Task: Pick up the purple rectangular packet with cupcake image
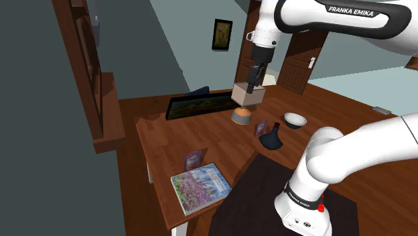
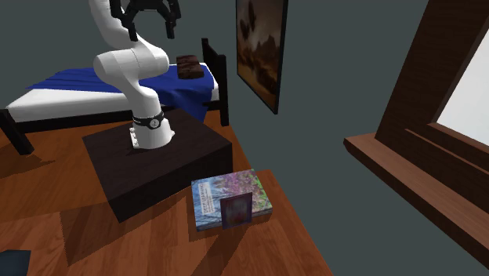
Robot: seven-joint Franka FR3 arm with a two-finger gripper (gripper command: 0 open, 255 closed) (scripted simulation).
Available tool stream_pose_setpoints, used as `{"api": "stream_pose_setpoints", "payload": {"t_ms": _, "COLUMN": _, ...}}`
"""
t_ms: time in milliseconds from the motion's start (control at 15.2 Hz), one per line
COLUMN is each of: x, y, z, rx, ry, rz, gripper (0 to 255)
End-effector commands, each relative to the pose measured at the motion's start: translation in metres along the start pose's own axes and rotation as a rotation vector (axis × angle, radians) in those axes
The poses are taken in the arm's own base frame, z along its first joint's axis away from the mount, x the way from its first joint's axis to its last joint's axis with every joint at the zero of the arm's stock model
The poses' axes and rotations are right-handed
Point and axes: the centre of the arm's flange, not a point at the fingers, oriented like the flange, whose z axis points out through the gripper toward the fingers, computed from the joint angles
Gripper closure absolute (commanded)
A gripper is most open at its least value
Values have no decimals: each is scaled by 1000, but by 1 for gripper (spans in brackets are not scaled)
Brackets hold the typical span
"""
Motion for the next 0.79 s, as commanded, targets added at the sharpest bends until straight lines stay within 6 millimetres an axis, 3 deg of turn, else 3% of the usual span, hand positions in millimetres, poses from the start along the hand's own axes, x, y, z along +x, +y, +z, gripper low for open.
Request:
{"api": "stream_pose_setpoints", "payload": {"t_ms": 0, "x": 0, "y": 0, "z": 0, "rx": 0, "ry": 0, "rz": 0, "gripper": 0}}
{"api": "stream_pose_setpoints", "payload": {"t_ms": 726, "x": 76, "y": 4, "z": 124, "rx": 12, "ry": -3, "rz": -299, "gripper": 0}}
